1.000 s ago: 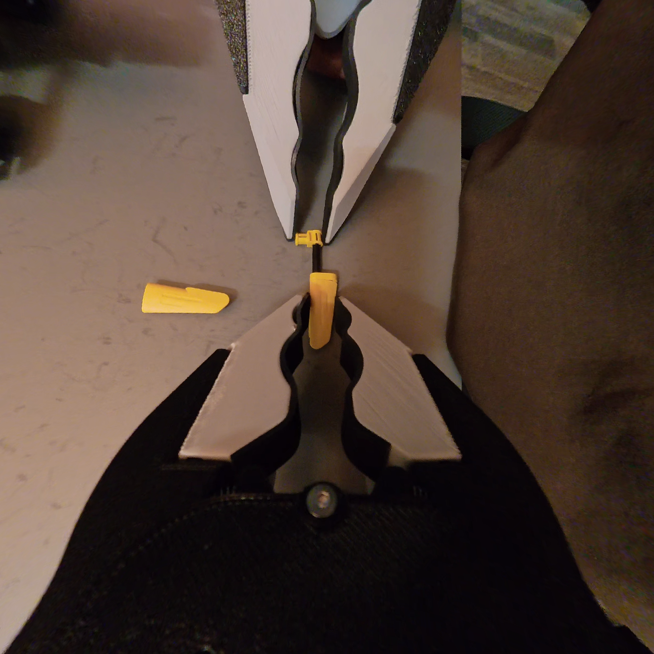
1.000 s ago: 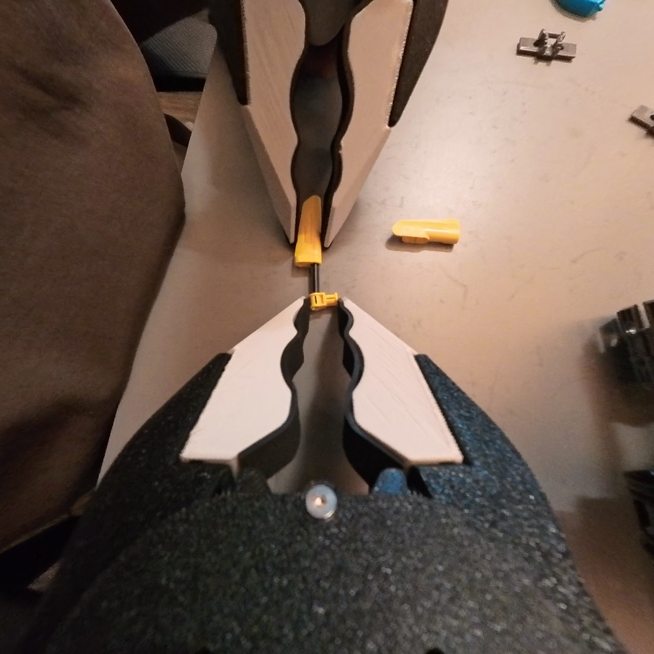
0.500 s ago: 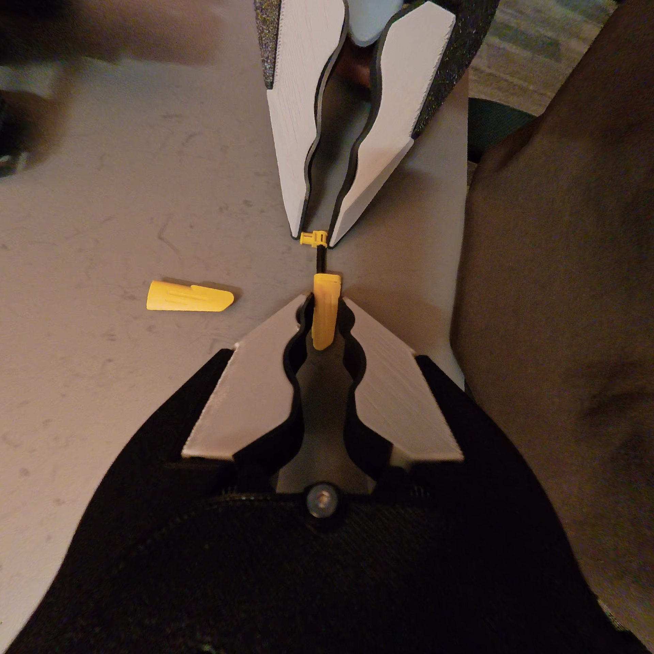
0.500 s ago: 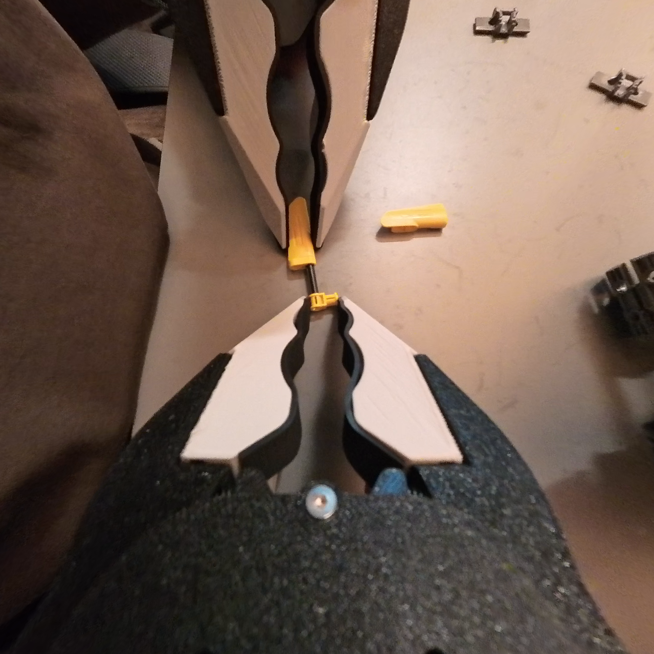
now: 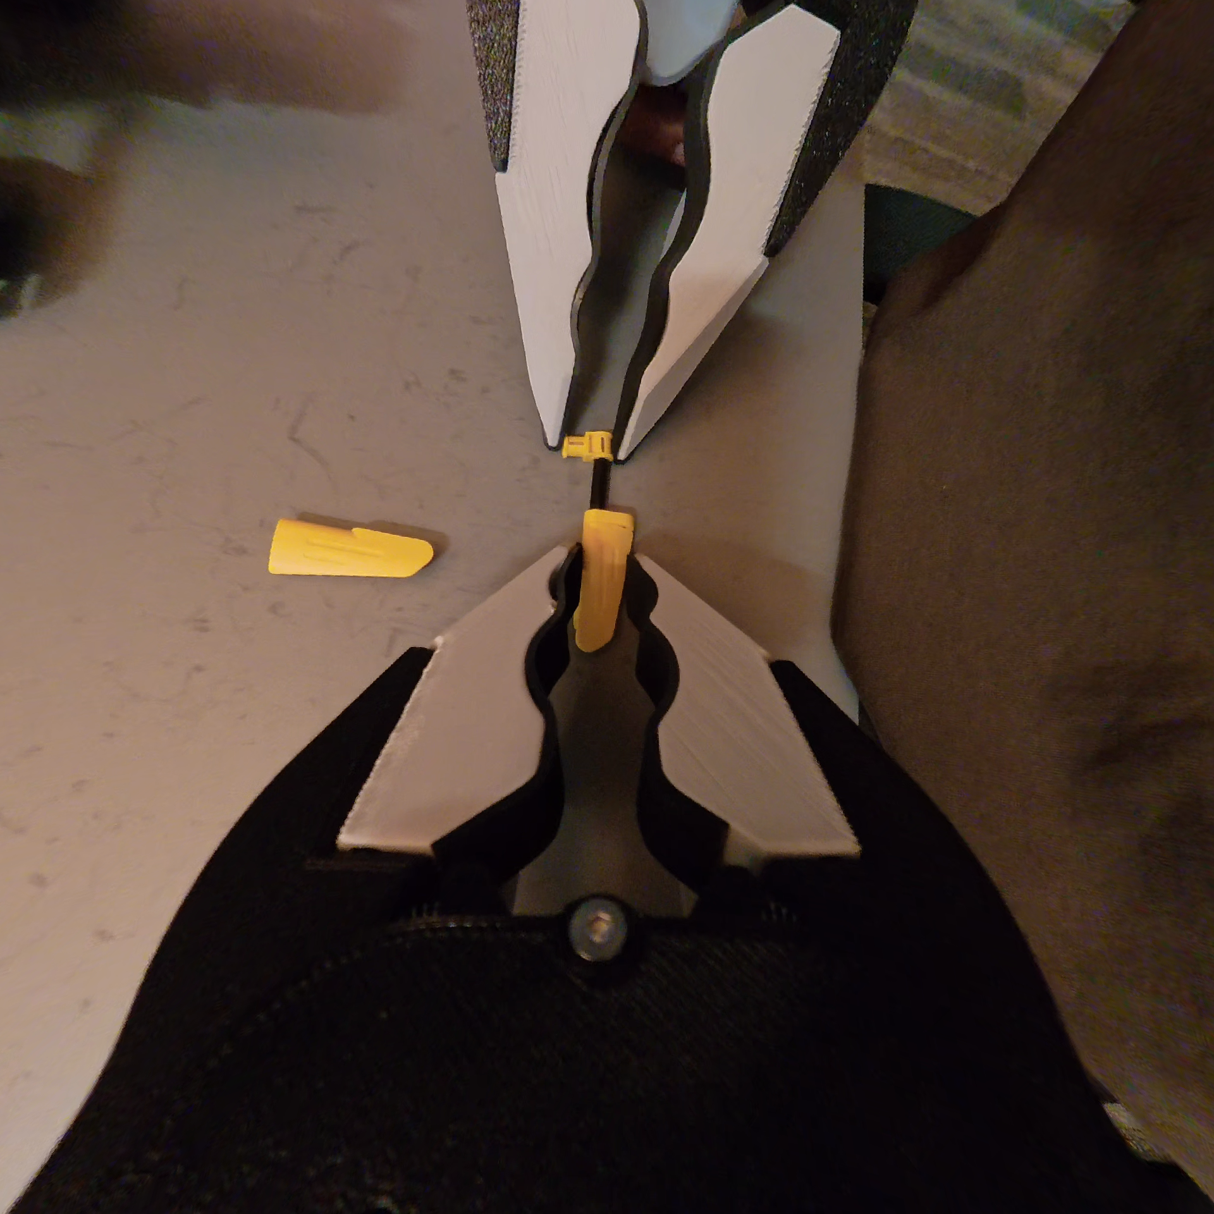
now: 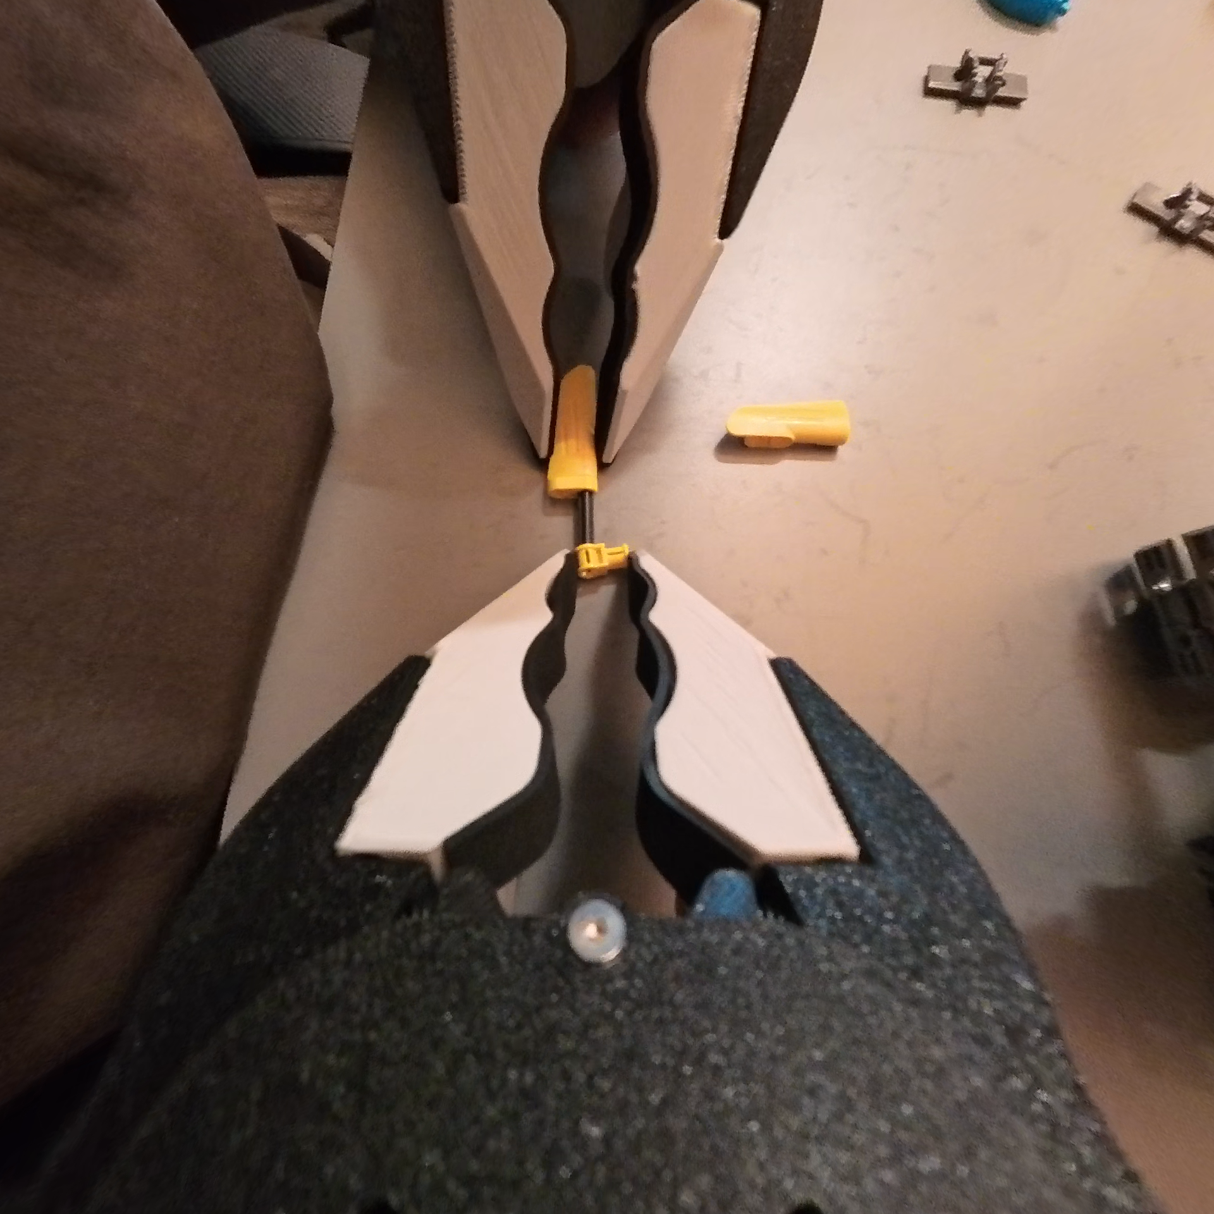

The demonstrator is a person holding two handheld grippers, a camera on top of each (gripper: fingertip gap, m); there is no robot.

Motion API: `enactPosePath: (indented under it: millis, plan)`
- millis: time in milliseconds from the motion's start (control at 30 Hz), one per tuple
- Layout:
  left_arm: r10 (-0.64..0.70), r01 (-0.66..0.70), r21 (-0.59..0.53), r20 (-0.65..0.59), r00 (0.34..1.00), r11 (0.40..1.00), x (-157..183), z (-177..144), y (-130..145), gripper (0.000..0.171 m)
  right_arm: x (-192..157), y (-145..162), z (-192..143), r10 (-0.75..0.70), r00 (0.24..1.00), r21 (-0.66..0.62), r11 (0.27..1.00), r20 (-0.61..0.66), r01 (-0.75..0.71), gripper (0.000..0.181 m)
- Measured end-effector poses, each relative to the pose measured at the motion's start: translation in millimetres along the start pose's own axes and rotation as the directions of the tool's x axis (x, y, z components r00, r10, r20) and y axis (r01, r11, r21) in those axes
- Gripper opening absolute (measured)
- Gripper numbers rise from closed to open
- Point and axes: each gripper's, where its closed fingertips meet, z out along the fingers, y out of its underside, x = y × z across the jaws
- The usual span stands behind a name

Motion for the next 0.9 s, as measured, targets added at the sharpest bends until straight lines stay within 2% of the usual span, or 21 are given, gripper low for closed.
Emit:
enactPosePath:
  millis: [233, 367, 467, 667, 900]
  plan:
    - [0.005, -0.005, 0.000, 0.008, 1.000, 1.000, 0.3, 0.1, 0.2, 0.010, -0.6, 1.3, -1.0, 0.063, 0.998, -0.012, 0.998, 0.003, -0.063, 0.015]
    - [0.000, 0.000, 0.000, 0.003, 1.000, 1.000, 0.3, 0.3, 0.2, 0.010, -5.5, 1.2, -1.1, 0.012, 1.000, -0.037, 0.999, 0.015, -0.012, 0.027]
    - [0.003, -0.003, -0.001, 0.004, 1.000, 1.000, 0.4, 0.4, 0.3, 0.010, -6.3, 1.9, -1.5, -0.017, 0.999, -0.041, 0.999, 0.034, 0.018, 0.027]
    - [-0.004, 0.004, -0.002, -0.004, 1.000, 1.000, 0.4, 0.4, 0.3, 0.010, -6.3, 2.7, -2.5, -0.119, 0.986, -0.020, 0.992, 0.120, 0.122, 0.025]
    - [-0.013, 0.013, -0.003, -0.016, 1.000, 1.000, 0.9, 0.5, 0.5, 0.010, -4.5, 3.6, -3.2, -0.195, 0.955, -0.052, 0.976, 0.222, 0.212, 0.015]
